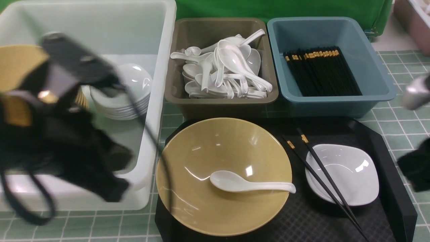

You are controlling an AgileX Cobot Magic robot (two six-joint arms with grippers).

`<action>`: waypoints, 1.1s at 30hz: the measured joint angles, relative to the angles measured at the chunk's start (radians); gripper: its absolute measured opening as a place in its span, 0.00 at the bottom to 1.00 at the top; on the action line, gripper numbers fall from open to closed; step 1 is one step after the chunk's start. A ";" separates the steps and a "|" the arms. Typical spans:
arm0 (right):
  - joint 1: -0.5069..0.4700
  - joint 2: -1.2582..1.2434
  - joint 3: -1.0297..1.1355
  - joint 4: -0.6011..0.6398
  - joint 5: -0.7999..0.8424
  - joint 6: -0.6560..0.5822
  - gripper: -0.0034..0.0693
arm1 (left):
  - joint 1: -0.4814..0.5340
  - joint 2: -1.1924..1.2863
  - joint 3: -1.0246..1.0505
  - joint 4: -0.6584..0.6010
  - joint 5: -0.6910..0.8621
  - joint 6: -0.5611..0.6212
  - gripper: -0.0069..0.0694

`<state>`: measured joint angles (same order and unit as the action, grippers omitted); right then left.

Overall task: On blue table put chopsticks spoon bowls plates into blue grey white boxes.
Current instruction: 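Move the grippers toward the tableware on the black tray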

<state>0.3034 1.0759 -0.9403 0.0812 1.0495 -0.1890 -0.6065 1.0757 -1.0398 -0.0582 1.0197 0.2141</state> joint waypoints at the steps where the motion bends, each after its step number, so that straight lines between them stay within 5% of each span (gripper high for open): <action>1: 0.015 0.025 -0.015 0.000 0.001 0.000 0.14 | -0.029 0.024 -0.015 0.000 0.000 0.000 0.09; 8: 0.057 0.245 -0.110 0.000 0.000 -0.002 0.21 | -0.165 0.144 -0.051 -0.002 -0.002 0.002 0.09; 13: 0.057 0.431 -0.156 -0.001 -0.042 -0.002 0.55 | -0.170 0.174 -0.051 0.000 0.050 0.002 0.09; 18: 0.064 0.526 -0.161 0.000 -0.098 -0.001 0.76 | -0.170 0.175 -0.051 0.004 0.059 0.002 0.09; 33: 0.087 0.636 -0.163 -0.050 -0.188 0.001 0.79 | -0.170 0.176 -0.051 0.045 0.025 0.015 0.09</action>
<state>0.3902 1.7121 -1.1032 0.0313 0.8613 -0.1878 -0.7764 1.2513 -1.0909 -0.0136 1.0449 0.2288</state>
